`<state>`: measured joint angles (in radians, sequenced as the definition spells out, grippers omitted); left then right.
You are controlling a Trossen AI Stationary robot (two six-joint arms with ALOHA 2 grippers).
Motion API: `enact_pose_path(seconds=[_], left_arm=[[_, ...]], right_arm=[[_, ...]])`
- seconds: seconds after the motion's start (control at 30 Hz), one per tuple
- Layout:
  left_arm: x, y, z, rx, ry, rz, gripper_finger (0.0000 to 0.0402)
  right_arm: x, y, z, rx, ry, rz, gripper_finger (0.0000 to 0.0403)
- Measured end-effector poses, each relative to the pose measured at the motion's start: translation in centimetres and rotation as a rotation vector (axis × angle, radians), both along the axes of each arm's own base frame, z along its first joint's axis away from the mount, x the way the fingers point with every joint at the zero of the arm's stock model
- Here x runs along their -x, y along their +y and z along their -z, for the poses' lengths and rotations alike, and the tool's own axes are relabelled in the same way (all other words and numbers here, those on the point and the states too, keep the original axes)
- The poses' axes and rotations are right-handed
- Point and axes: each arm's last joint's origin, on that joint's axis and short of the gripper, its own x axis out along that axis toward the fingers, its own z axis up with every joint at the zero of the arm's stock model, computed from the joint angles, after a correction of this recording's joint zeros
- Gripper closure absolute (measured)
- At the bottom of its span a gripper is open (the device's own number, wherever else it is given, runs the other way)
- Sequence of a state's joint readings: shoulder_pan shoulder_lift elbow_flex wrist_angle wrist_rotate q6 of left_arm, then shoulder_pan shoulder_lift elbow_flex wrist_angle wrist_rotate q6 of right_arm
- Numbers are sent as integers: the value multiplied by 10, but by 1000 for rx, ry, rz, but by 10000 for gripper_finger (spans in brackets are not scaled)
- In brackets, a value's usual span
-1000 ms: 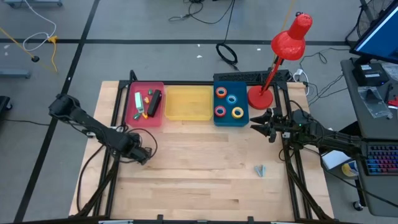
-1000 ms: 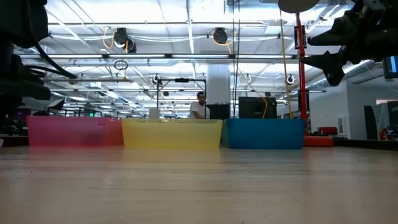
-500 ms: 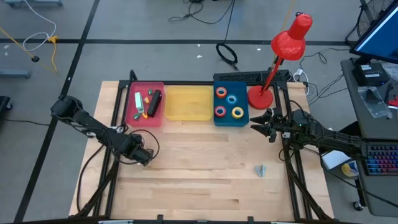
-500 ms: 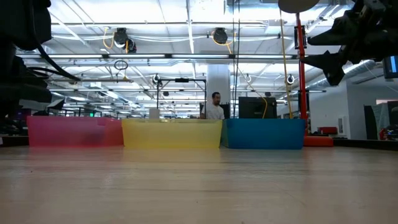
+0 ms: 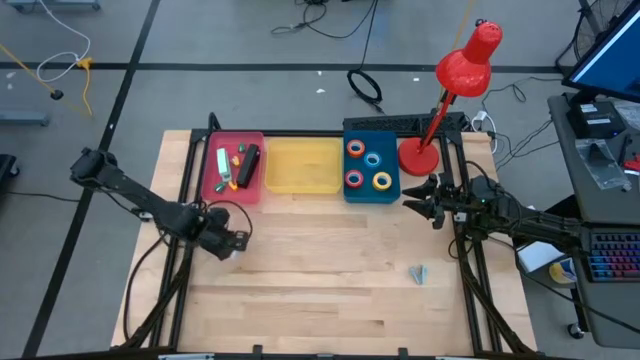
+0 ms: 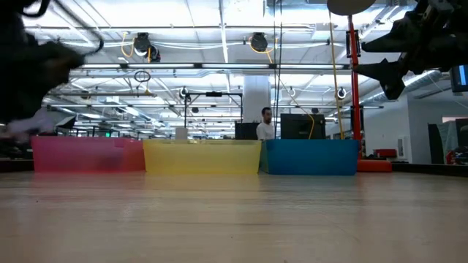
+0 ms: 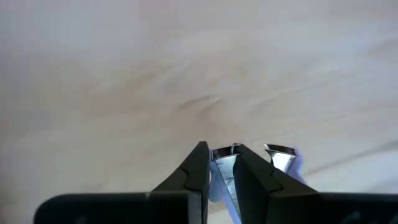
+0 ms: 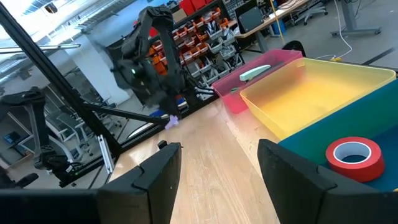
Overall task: Pick and place Stapler, Stapler remover, tape
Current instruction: Put the purple stapler remover into the yellow bin
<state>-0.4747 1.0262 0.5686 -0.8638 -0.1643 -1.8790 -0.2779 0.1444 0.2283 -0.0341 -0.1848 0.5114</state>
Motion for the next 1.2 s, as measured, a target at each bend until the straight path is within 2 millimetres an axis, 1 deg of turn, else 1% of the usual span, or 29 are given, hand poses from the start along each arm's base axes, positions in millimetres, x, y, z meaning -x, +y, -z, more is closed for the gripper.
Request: enact_pose_path(seconds=[0.17, 0.23, 0.33, 0.4, 0.5, 0.67, 0.8, 0.97, 1.07, 1.13, 1.2], left_arm=[[-9, 10, -36, -189, -303, -28, 352], [-17, 15, -51, -295, -419, -19, 352], [-32, 26, -71, -464, -513, 39, 351], [-46, 36, -85, -559, -564, 58, 351], [-66, 55, -99, -676, -542, 85, 351], [-104, 93, -115, -775, -417, 183, 351], [-139, 125, -119, -814, -298, 278, 351], [-174, 173, -110, -779, -71, 310, 350], [-189, 200, -97, -719, 49, 303, 350], [-195, 217, -84, -660, 113, 299, 350], [-199, 230, -70, -591, 142, 286, 350]], right_arm=[[0, 0, 0, 0, 0, 0, 197], [0, 0, 0, 0, 0, 0, 197], [0, 0, 0, 0, 0, 0, 197], [0, 0, 0, 0, 0, 0, 197], [0, 0, 0, -1, 0, 0, 197], [0, 0, 0, -3, 0, 0, 197], [0, 0, 0, -4, 0, 0, 197], [0, 0, 0, -4, 0, 0, 197], [0, 0, 0, -4, 0, 0, 197], [0, 0, 0, -4, 0, 0, 197], [0, 0, 0, -4, 0, 0, 197]])
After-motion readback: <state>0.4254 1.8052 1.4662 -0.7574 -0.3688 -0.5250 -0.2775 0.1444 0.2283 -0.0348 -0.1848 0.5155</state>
